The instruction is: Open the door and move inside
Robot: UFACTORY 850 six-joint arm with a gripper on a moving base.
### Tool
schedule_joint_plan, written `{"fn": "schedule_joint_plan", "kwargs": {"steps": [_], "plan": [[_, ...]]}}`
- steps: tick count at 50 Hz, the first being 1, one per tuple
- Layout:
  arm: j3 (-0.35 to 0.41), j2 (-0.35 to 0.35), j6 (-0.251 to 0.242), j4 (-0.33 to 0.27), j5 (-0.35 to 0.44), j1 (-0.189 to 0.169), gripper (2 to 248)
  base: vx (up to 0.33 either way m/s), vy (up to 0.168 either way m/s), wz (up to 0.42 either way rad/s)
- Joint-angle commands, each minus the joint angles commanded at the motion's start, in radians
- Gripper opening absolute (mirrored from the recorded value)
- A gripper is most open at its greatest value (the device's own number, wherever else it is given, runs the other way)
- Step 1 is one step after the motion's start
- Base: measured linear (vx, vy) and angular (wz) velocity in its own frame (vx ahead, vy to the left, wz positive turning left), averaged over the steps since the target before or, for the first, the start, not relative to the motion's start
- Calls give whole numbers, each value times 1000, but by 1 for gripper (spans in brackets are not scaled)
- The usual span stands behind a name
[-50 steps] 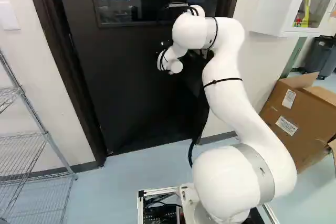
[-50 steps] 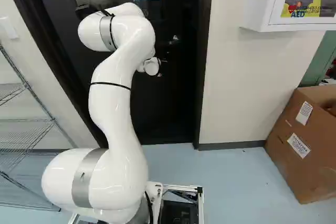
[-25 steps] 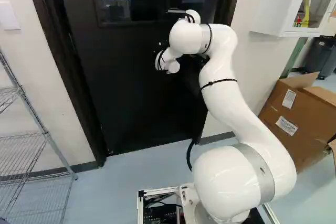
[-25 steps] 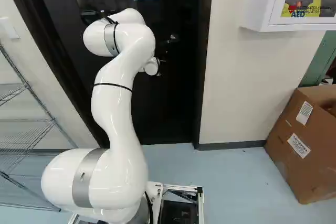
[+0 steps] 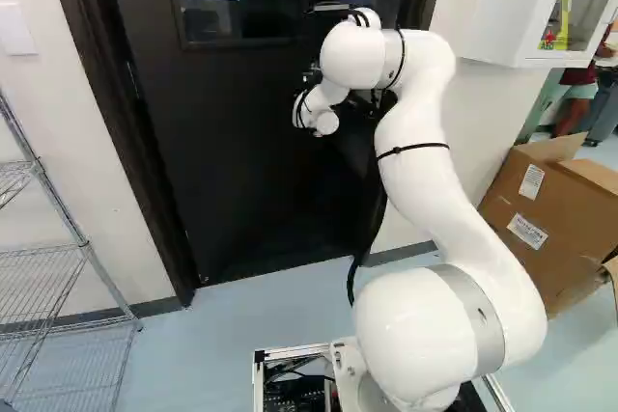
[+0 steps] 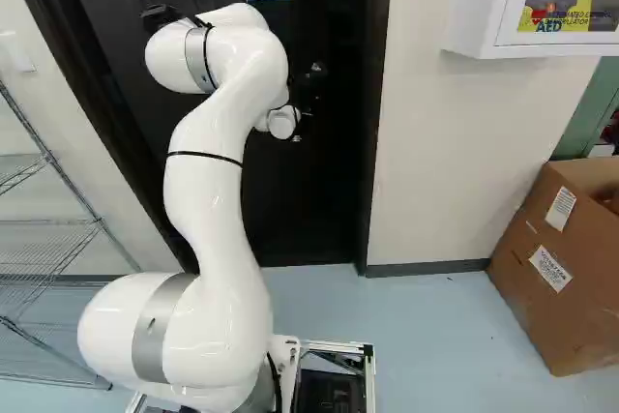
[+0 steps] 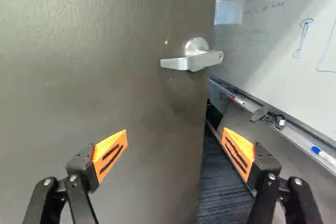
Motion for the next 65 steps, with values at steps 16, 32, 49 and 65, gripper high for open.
{"fn": "schedule_joint_plan", "kwargs": {"steps": [16,32,49,65], "plan": [[111,80,0,17,0,-14,247,0,0,0],[220,159,0,17,0,-14,247,0,0,0],[329,241,0,17,-5,-13,247,0,0,0],[427,316,0,17,-20,-13,247,0,0,0]]}}
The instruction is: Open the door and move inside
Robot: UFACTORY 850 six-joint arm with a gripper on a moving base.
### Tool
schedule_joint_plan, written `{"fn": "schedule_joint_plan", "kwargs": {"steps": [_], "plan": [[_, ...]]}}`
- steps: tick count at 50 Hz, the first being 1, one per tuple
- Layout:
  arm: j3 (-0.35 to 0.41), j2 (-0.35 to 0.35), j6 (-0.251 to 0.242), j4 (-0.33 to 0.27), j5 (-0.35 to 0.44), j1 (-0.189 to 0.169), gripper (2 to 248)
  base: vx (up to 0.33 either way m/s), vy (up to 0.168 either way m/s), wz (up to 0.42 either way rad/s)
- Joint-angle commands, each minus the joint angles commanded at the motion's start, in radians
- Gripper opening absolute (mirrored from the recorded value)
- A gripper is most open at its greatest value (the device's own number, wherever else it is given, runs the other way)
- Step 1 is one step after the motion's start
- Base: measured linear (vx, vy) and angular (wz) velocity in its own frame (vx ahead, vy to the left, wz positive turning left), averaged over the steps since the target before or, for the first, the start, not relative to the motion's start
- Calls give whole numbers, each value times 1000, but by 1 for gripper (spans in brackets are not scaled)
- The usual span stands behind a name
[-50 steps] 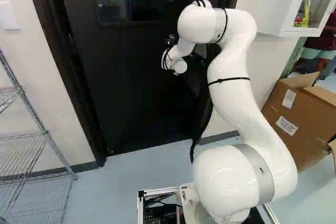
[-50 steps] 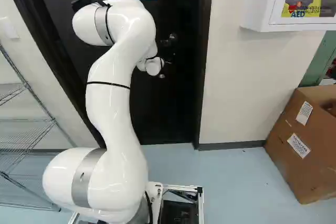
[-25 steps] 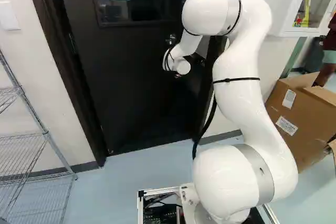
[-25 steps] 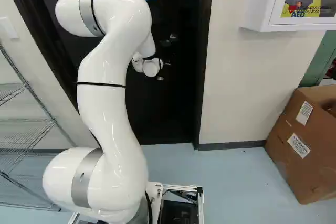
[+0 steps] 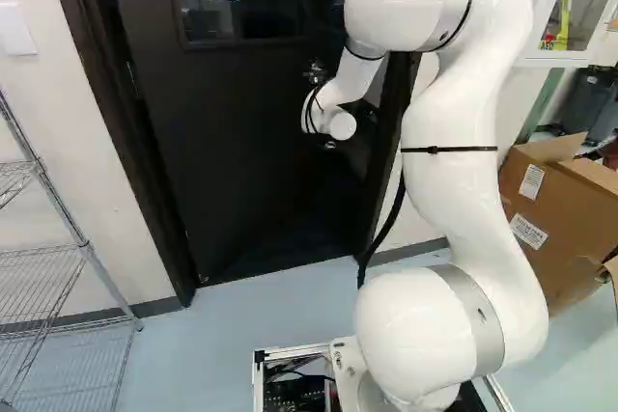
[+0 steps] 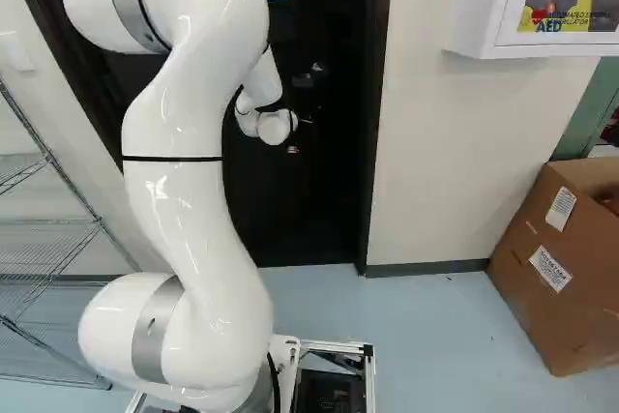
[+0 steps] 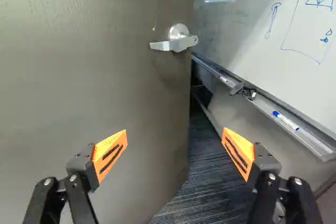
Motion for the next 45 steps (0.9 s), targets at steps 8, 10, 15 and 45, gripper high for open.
{"fn": "schedule_joint_plan", "kwargs": {"steps": [8,10,15,45], "plan": [[48,37,0,0,-1,-3,247,0,0,0],[59,46,0,-2,-1,-4,247,0,0,0],[90,71,0,-16,2,-8,247,0,0,0],[258,209,0,-96,-30,-17,247,0,0,0]]}}
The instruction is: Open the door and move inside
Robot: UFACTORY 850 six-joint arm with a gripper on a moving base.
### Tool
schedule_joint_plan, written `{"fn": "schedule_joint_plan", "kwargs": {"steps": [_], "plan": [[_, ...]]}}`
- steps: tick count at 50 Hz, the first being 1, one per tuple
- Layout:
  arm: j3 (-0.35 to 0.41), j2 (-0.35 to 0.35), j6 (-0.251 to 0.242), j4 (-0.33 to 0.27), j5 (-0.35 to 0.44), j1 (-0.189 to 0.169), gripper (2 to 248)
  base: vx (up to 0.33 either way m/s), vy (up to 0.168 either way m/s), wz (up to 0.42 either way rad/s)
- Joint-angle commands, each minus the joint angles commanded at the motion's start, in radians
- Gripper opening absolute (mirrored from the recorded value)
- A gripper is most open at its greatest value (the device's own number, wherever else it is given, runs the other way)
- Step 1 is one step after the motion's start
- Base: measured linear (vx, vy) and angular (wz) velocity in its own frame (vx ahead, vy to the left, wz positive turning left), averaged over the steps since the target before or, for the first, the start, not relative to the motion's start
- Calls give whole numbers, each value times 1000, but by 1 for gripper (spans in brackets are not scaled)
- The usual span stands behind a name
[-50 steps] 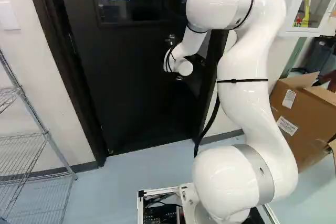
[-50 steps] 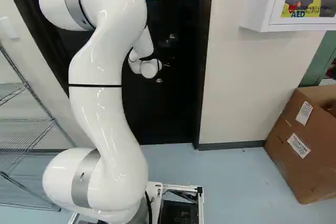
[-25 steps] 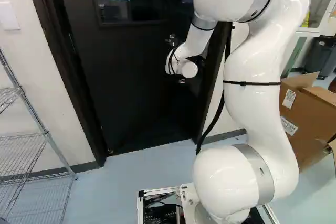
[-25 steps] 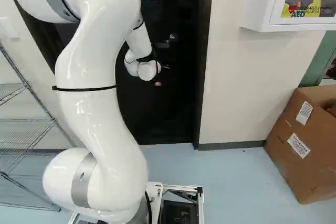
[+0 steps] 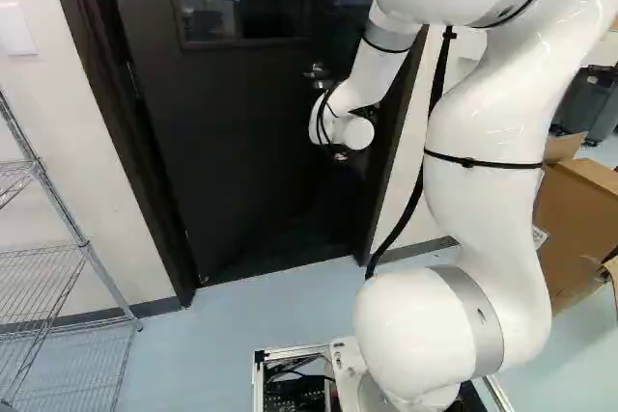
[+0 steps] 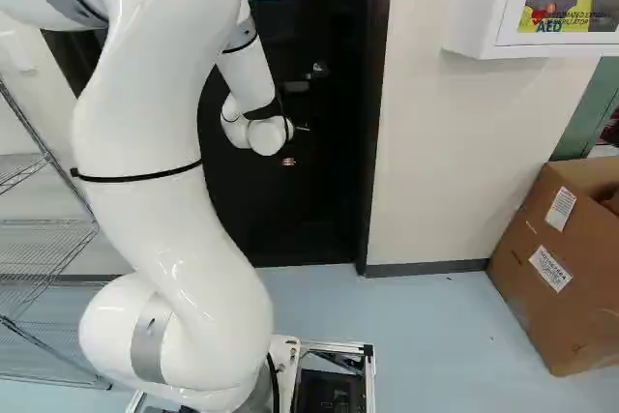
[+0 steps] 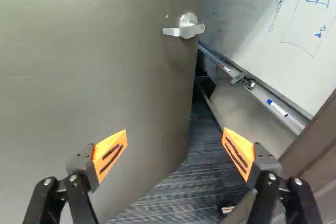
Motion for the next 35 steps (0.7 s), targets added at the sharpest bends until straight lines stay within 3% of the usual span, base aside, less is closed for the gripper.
{"fn": "schedule_joint_plan", "kwargs": {"steps": [35], "plan": [[190,168,0,-4,-61,7,247,0,0,0]]}}
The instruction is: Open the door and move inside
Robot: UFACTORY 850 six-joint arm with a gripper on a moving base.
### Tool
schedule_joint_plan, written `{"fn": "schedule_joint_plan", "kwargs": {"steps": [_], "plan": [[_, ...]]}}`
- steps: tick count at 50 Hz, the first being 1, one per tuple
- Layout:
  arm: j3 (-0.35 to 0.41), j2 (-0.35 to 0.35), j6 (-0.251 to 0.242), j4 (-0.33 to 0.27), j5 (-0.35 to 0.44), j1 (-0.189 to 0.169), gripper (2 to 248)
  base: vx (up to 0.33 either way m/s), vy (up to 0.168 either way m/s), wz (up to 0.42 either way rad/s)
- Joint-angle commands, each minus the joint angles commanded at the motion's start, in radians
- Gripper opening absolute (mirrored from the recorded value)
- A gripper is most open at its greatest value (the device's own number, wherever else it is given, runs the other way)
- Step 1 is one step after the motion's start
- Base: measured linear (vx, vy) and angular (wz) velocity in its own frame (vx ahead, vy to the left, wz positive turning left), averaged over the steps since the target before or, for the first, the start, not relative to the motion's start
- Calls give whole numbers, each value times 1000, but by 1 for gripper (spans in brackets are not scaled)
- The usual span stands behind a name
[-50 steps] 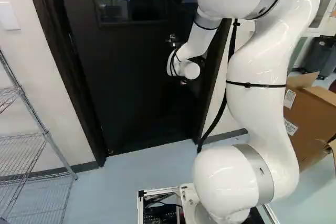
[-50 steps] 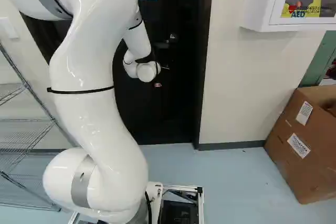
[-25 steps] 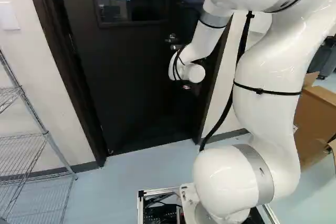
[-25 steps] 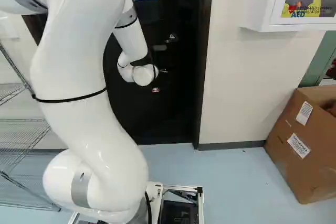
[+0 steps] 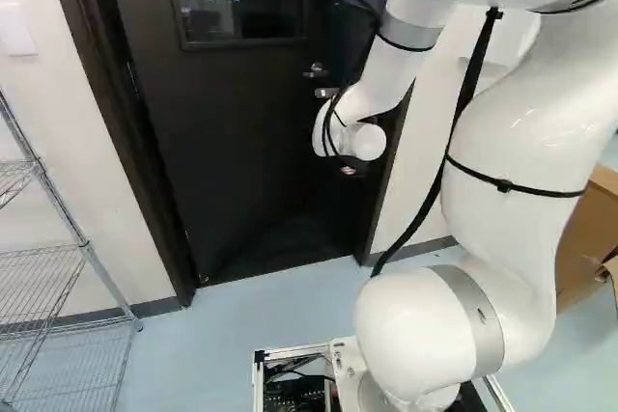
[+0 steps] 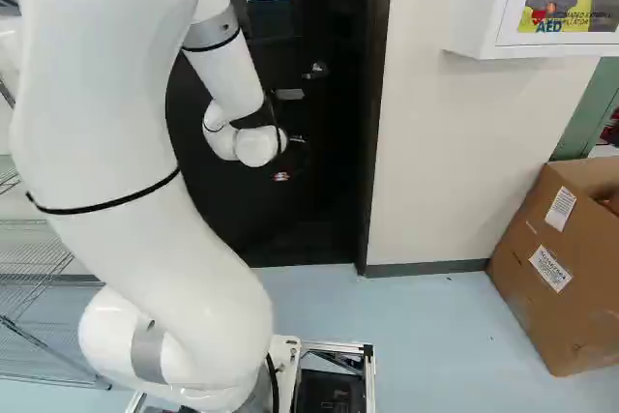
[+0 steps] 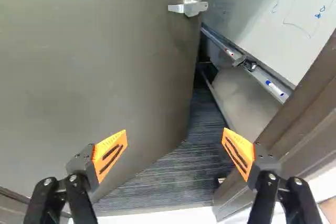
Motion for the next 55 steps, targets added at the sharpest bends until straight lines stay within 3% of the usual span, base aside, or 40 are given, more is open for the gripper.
{"fn": "schedule_joint_plan", "kwargs": {"steps": [29,55], "plan": [[145,139,0,0,0,-3,247,0,0,0],[157,151,0,0,0,-1,247,0,0,0]]}}
